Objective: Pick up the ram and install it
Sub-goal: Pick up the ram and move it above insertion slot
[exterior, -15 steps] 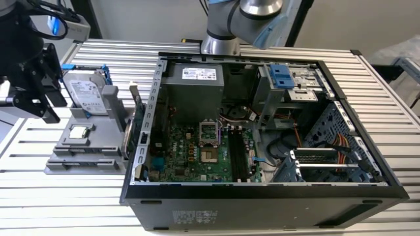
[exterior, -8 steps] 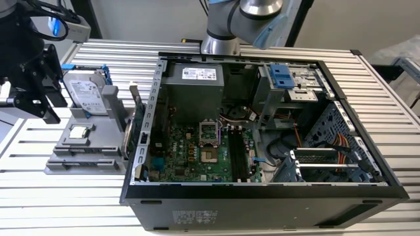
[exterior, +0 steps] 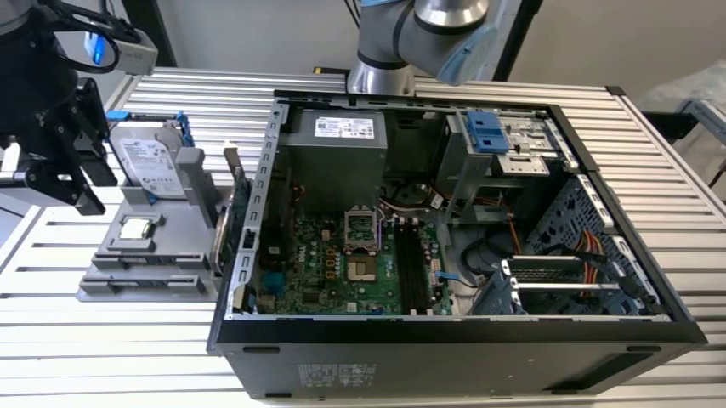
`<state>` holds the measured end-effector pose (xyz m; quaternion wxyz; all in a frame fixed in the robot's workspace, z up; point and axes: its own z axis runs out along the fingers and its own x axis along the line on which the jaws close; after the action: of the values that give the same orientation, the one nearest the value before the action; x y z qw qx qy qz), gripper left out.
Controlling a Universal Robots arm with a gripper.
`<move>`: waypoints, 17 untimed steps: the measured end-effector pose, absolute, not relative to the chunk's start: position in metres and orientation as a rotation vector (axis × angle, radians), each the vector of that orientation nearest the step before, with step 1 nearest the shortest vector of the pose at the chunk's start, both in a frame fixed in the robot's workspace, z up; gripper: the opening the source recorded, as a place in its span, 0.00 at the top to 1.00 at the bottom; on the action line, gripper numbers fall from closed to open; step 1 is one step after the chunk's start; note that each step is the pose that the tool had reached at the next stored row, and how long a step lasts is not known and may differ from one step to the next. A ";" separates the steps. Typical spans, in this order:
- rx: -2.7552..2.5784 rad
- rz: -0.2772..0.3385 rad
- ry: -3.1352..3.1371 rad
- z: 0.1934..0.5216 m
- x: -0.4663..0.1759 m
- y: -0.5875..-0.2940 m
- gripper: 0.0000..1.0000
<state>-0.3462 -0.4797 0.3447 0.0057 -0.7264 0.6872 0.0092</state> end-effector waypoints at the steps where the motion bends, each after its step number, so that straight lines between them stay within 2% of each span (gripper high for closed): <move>1: -2.274 0.029 2.151 0.344 -0.346 -0.480 0.00; 17: -2.274 0.028 2.151 0.342 -0.346 -0.480 0.00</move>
<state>-0.3462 -0.4797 0.3418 0.0056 -0.7264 0.6872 0.0091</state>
